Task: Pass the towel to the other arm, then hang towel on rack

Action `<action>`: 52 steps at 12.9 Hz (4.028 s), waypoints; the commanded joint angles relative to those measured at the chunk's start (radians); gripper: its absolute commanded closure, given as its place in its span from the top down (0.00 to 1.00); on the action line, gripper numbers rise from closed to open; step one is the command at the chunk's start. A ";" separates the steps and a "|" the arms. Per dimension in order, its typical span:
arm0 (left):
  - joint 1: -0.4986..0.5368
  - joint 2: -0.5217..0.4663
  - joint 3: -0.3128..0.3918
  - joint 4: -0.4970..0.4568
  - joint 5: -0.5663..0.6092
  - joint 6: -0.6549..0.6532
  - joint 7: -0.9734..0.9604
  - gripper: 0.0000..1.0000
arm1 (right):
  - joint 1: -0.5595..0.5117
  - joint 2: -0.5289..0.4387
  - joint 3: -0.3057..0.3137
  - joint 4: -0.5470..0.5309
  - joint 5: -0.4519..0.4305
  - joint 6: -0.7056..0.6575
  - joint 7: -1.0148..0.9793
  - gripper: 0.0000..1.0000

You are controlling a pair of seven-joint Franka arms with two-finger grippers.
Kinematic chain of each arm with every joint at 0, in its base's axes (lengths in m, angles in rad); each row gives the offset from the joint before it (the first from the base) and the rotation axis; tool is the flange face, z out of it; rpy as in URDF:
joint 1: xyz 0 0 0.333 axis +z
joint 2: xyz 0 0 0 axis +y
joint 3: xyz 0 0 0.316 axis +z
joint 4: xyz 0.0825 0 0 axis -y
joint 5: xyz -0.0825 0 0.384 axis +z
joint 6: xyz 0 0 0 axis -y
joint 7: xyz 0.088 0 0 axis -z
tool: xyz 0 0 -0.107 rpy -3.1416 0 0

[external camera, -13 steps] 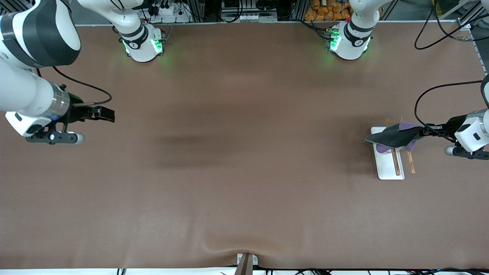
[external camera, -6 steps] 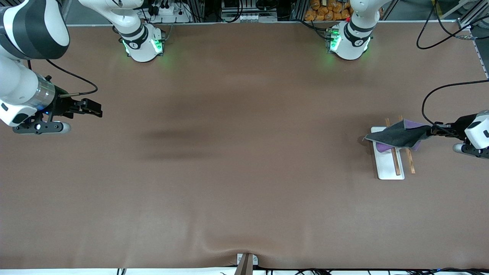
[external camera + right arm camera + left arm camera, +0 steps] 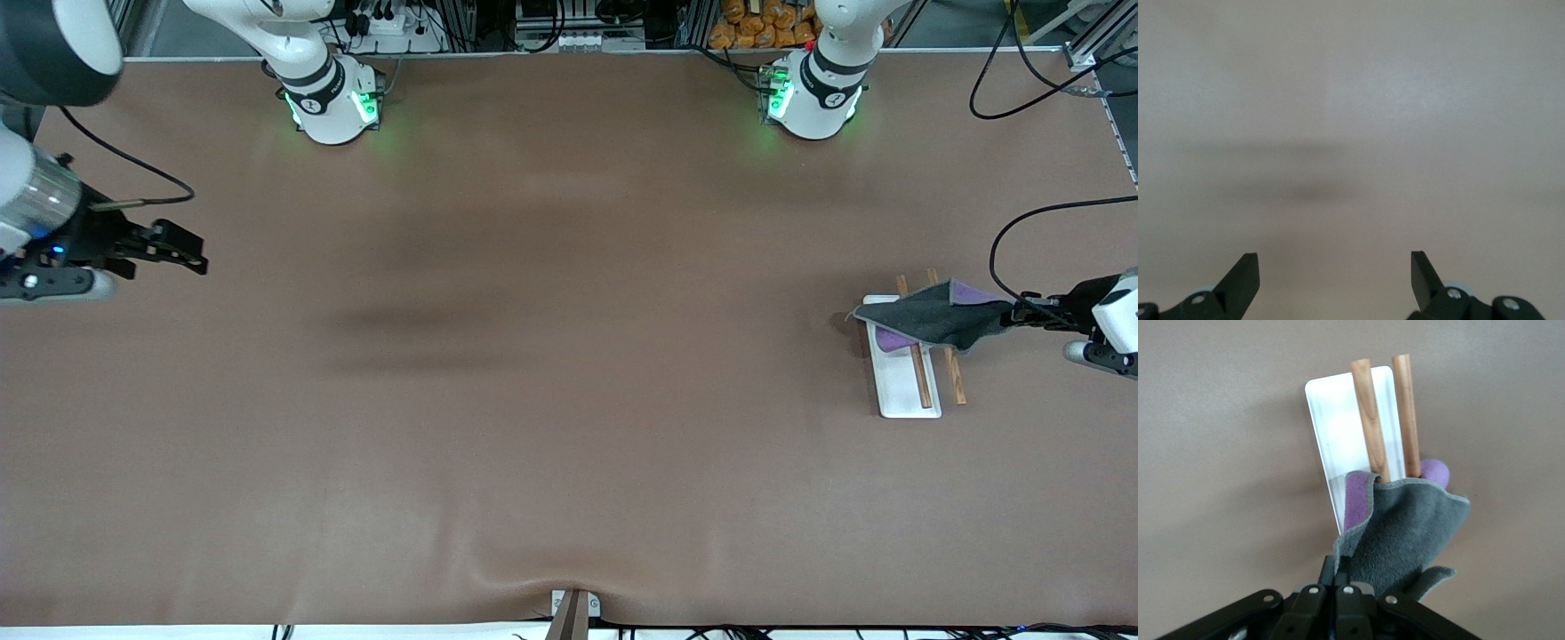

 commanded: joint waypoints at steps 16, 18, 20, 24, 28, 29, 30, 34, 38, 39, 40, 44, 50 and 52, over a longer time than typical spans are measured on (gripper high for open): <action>0.057 0.015 -0.020 0.069 -0.018 0.017 0.084 1.00 | -0.032 0.042 0.016 0.196 -0.069 -0.105 0.001 1.00; 0.057 -0.030 -0.065 0.083 -0.019 0.011 0.058 1.00 | -0.030 0.042 0.018 0.199 -0.068 -0.105 0.001 1.00; 0.056 -0.090 -0.111 0.086 -0.018 -0.019 -0.036 1.00 | -0.027 0.042 0.018 0.204 -0.069 -0.105 0.003 1.00; 0.056 -0.145 -0.216 0.165 -0.018 -0.159 -0.269 1.00 | -0.024 0.036 0.018 0.204 -0.060 -0.107 0.014 1.00; 0.056 -0.199 -0.343 0.221 -0.001 -0.250 -0.542 1.00 | -0.023 0.033 0.021 0.213 -0.048 -0.107 0.015 1.00; 0.056 -0.220 -0.366 0.219 -0.001 -0.254 -0.594 1.00 | -0.023 0.033 0.019 0.218 -0.046 -0.110 0.015 1.00; 0.056 -0.245 -0.383 0.219 -0.001 -0.276 -0.651 1.00 | -0.023 0.033 0.019 0.218 -0.046 -0.110 0.014 1.00; 0.057 -0.318 -0.415 0.216 0.018 -0.320 -0.750 1.00 | -0.021 0.033 0.019 0.216 -0.045 -0.110 0.015 1.00; 0.054 -0.357 -0.432 0.215 0.042 -0.322 -0.737 1.00 | -0.019 0.031 0.021 0.216 -0.045 -0.110 0.015 1.00; 0.030 -0.363 -0.428 0.215 0.053 -0.322 -0.737 1.00 | -0.019 0.030 0.021 0.218 -0.045 -0.110 0.015 1.00; -0.022 -0.363 -0.403 0.215 0.062 -0.322 -0.737 1.00 | -0.019 0.030 0.021 0.216 -0.046 -0.110 0.015 1.00; -0.243 -0.371 -0.184 0.213 0.073 -0.322 -0.736 1.00 | -0.019 0.030 0.021 0.216 -0.045 -0.111 0.017 1.00; -0.525 -0.400 0.109 0.190 0.071 -0.322 -0.726 1.00 | -0.019 0.030 0.021 0.216 -0.045 -0.113 0.017 1.00; -0.553 -0.401 0.137 0.190 0.070 -0.337 -0.722 1.00 | -0.018 0.030 0.021 0.216 -0.045 -0.114 0.017 1.00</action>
